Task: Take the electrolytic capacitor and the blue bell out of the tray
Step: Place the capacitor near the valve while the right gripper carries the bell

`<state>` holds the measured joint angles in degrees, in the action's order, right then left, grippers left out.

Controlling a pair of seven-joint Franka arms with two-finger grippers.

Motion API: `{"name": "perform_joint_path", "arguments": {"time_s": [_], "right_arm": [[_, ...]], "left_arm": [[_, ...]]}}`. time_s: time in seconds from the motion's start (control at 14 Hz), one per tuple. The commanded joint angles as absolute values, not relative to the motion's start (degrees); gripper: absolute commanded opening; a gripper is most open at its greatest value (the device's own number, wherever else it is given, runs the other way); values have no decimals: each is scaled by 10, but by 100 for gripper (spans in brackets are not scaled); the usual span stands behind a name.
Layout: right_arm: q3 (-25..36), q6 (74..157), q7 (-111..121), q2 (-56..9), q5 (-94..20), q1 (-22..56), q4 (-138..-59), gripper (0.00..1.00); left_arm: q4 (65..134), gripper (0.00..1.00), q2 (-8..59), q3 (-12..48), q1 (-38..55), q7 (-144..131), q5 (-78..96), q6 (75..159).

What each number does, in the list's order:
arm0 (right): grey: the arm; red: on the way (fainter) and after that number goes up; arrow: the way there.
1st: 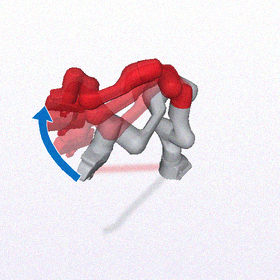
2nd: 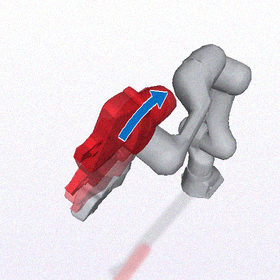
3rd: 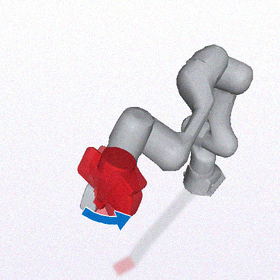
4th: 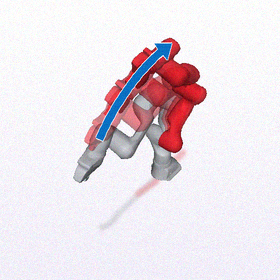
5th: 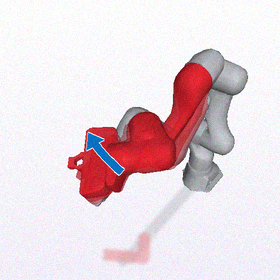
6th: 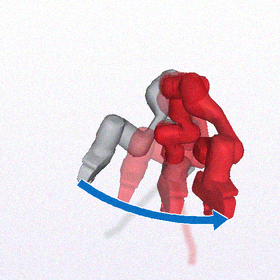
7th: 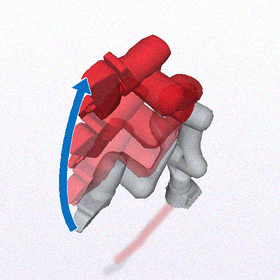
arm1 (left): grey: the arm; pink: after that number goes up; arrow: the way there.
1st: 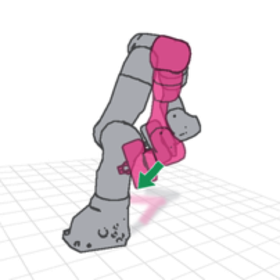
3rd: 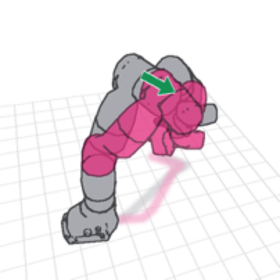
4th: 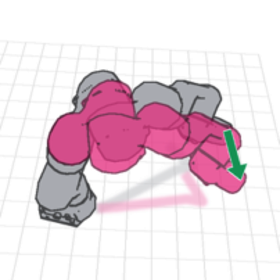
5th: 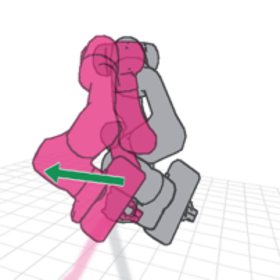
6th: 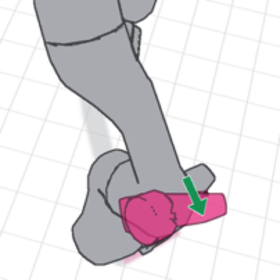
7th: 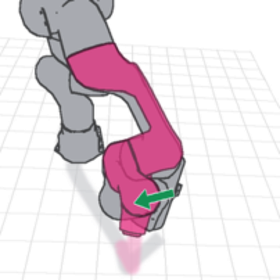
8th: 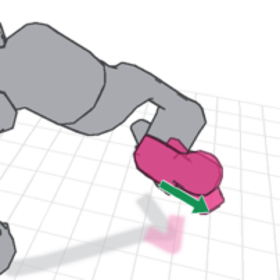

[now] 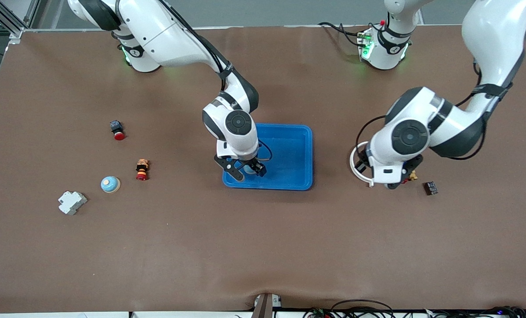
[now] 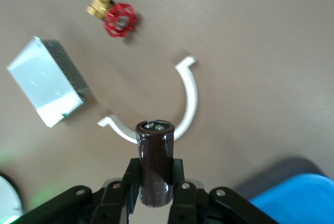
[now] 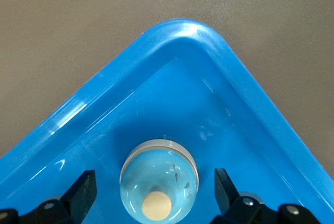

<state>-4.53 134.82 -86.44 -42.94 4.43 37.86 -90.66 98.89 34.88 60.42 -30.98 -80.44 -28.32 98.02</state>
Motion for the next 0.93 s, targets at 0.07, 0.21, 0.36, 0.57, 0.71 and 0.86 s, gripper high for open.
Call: {"name": "perform_joint_path", "arguments": {"time_s": [0.07, 0.21, 0.36, 0.57, 0.71, 0.86], "right_arm": [[-40, 1353, -891, -439, 54, 389, -895, 28], [-40, 1356, -911, -439, 54, 389, -895, 0], [-40, 1356, -913, -439, 55, 390, -895, 0], [-41, 1354, -913, -437, 55, 389, -894, 0], [-42, 1346, -905, -432, 54, 388, -892, 0], [-44, 1310, -894, -422, 53, 383, -889, 0]], "left_arm": [[1071, 0, 330, 616, -362, -781, -302, 974], [1112, 0, 334, 615, -382, -783, -316, 1011], [1161, 0, 335, 615, -415, -782, -349, 1068], [1213, 0, 352, 611, -463, -782, -422, 1156], [1212, 0, 373, 600, -469, -783, -446, 1174], [1218, 0, 380, 583, -468, -782, -447, 1217]]}}
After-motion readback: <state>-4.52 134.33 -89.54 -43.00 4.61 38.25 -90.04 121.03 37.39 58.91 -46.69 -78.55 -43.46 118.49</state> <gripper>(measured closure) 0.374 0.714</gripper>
